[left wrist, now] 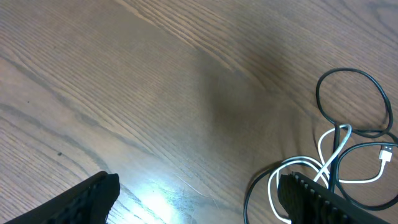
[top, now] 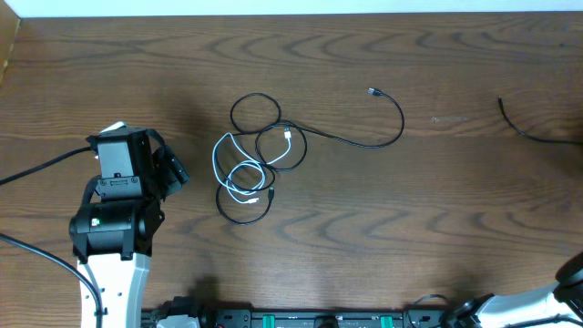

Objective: Untangle cables

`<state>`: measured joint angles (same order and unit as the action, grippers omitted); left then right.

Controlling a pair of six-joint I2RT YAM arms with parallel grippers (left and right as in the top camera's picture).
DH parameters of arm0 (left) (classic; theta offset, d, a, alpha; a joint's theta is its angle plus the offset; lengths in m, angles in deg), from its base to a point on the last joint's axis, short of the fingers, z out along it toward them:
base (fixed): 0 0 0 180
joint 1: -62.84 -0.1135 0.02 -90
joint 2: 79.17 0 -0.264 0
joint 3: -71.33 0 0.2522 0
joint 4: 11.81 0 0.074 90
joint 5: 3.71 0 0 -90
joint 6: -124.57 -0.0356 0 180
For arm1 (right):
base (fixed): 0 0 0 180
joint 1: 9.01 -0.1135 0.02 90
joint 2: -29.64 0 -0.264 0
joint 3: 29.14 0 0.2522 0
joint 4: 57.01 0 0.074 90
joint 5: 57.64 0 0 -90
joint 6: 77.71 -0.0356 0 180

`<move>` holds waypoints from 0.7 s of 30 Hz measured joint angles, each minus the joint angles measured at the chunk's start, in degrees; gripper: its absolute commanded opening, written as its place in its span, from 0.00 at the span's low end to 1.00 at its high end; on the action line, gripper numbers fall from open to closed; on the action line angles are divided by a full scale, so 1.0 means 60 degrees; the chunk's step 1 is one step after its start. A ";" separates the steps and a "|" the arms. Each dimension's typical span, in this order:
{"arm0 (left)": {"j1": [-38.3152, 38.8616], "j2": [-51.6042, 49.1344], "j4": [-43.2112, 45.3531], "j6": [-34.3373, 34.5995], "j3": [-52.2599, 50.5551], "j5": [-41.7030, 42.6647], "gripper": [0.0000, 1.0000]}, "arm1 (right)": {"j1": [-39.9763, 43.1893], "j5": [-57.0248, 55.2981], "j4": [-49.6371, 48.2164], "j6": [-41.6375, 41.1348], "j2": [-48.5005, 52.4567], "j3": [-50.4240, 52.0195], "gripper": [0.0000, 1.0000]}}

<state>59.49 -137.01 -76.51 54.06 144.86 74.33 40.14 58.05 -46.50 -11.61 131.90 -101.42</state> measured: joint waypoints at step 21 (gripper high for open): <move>0.0004 0.0000 0.0000 0.0000 0.0000 0.0000 0.86 | -0.3104 -0.2688 -0.3282 -0.3322 0.2510 0.0007 0.88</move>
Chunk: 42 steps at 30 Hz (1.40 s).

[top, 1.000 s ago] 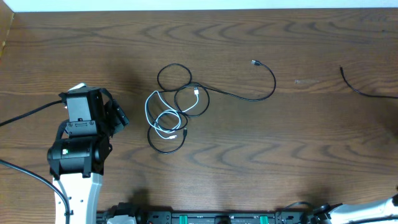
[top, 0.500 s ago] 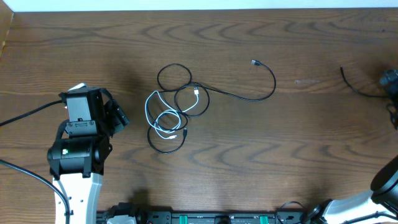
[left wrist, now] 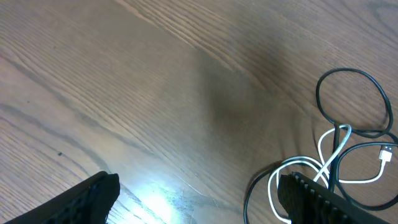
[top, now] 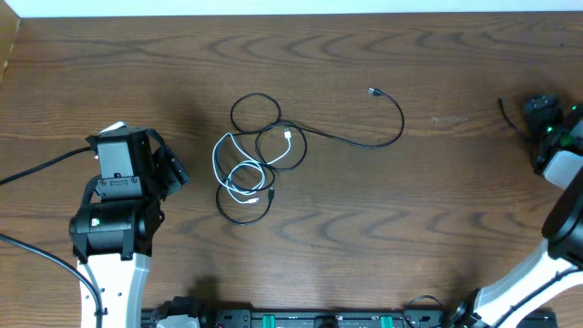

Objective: Untangle cables

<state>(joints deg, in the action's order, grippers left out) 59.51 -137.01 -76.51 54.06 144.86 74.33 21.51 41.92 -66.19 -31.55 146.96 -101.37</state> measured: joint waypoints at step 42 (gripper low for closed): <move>0.0000 0.0000 0.0000 0.0000 0.0000 0.0000 0.86 | 0.2357 -0.2554 0.7012 0.3796 -0.2102 -0.0087 0.99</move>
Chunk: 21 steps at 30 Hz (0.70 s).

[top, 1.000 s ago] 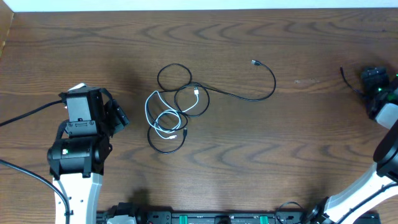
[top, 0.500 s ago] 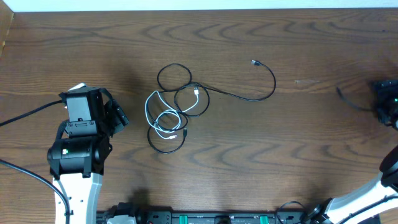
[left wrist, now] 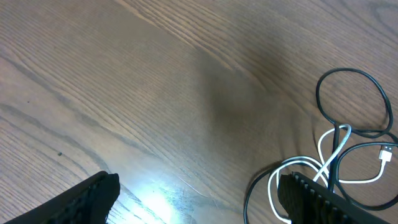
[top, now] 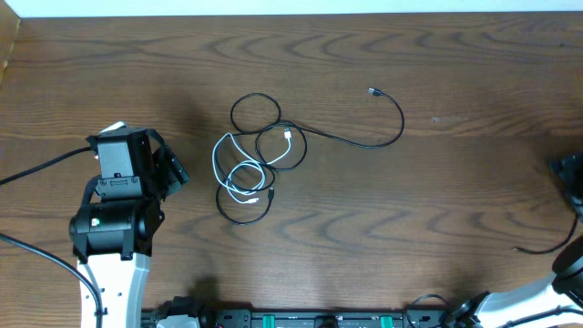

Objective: Untangle cables

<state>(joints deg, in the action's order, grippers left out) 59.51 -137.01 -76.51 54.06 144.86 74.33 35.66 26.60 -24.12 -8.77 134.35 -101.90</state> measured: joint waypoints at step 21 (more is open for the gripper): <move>0.0000 0.0000 0.0000 0.0000 0.0000 0.0000 0.86 | 0.0561 -0.0189 -0.0197 0.2528 -0.1064 0.0062 0.99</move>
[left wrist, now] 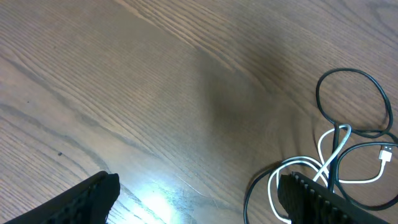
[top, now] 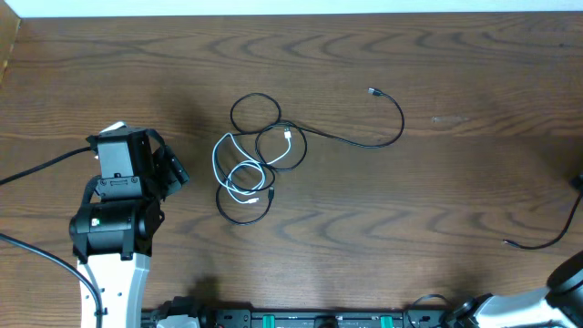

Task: Untangle cables
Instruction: 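Move the right gripper back over the cable pile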

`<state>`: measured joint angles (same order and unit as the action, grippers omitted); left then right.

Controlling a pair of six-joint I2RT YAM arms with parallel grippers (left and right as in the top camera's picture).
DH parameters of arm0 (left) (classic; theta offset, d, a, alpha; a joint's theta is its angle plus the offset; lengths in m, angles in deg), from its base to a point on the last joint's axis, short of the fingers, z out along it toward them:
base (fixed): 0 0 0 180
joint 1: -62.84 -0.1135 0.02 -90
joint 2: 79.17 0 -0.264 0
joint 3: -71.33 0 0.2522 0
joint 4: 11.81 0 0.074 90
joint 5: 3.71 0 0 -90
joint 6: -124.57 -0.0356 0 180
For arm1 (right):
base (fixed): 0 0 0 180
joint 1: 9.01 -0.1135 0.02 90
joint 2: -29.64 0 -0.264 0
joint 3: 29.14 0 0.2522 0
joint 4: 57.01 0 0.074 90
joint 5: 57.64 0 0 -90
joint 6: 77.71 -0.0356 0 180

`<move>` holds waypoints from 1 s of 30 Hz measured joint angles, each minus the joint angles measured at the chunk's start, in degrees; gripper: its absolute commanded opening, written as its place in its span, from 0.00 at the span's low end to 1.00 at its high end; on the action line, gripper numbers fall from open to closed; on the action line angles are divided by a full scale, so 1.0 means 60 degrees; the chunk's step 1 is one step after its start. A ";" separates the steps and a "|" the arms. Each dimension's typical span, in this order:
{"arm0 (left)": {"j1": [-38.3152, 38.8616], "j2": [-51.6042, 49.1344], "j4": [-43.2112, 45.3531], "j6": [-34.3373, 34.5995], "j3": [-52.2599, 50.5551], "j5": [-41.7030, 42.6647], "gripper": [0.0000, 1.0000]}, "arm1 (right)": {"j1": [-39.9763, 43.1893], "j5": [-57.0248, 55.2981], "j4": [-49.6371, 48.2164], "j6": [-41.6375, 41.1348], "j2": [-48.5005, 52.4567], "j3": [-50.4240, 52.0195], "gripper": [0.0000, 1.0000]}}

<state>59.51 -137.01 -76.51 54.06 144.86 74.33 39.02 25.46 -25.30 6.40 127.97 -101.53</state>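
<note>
At the table's centre lies a tangle: a black cable coiled in loops and a white cable wound through them. The black cable's long tail curves off to a plug. In the left wrist view the same black loops and the white cable sit at the right. My left gripper stands open just left of the tangle, its fingers wide apart over bare wood. A second black cable lies at the lower right. Only a dark sliver of my right gripper shows at the right edge.
Brown wooden table, with its far edge along the top of the overhead view. The left arm's body and its feed cable take up the lower left. An equipment rail runs along the front edge.
My right gripper has slipped further off the right edge. The loose end of the second black cable has shifted slightly to the left. The left arm and the tangle are unchanged.
First the second black cable lay at the far upper right with no right gripper near it. Then my right gripper was at that cable. Later the cable was gone from there, trailing at the lower right with the gripper at the edge, as now. The left arm stayed still.
</note>
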 measured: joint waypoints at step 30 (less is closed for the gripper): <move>-0.0004 0.0000 0.0000 0.0000 0.0000 0.0000 0.86 | -0.8069 0.5151 -0.2142 0.3144 -0.1275 0.0000 0.99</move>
<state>59.49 -137.01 -76.51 54.06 144.86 74.33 -9.39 56.37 -38.15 25.26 120.32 -101.53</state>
